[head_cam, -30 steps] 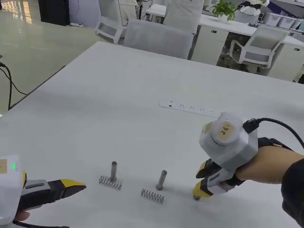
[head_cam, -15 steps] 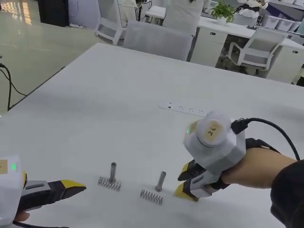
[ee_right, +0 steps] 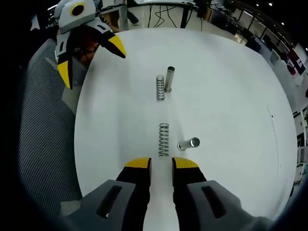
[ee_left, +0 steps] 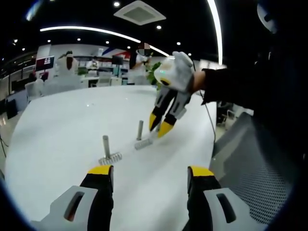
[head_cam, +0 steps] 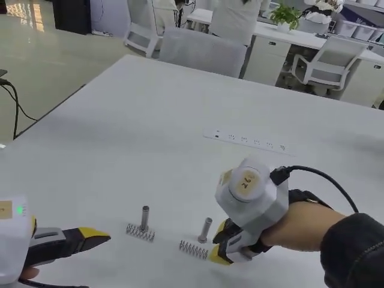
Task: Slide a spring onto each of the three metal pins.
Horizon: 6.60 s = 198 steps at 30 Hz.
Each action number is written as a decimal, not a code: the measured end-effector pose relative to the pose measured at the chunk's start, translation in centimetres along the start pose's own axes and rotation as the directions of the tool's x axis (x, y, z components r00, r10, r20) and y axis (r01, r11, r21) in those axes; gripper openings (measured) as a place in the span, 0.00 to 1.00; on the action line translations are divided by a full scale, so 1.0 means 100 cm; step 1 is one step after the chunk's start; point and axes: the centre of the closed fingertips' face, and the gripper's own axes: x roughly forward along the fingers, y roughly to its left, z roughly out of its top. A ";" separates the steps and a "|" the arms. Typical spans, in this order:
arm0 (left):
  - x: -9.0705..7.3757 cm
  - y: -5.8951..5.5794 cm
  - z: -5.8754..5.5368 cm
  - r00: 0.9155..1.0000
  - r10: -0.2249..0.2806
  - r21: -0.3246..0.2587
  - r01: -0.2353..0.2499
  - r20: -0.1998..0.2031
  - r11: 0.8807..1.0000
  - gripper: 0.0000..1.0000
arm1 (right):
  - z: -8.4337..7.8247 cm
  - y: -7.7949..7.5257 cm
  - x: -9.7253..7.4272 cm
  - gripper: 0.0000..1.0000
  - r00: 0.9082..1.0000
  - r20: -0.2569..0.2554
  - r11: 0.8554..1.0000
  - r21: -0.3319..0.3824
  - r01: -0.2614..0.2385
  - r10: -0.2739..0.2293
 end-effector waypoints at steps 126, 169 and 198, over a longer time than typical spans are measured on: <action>0.032 -0.032 0.033 0.968 -0.249 0.151 0.247 -0.004 0.957 0.03 | 0.062 0.070 -0.042 0.08 0.992 0.099 0.959 -0.280 -0.050 0.081; 0.029 -0.042 0.039 0.958 -0.287 0.112 0.284 0.019 0.952 0.02 | 0.071 0.079 -0.052 0.09 0.979 0.159 0.965 -0.246 -0.089 0.131; 0.032 -0.041 0.026 0.956 -0.292 0.089 0.292 -0.018 0.952 0.12 | 0.087 0.087 -0.058 0.08 0.975 0.174 0.960 -0.265 -0.089 0.139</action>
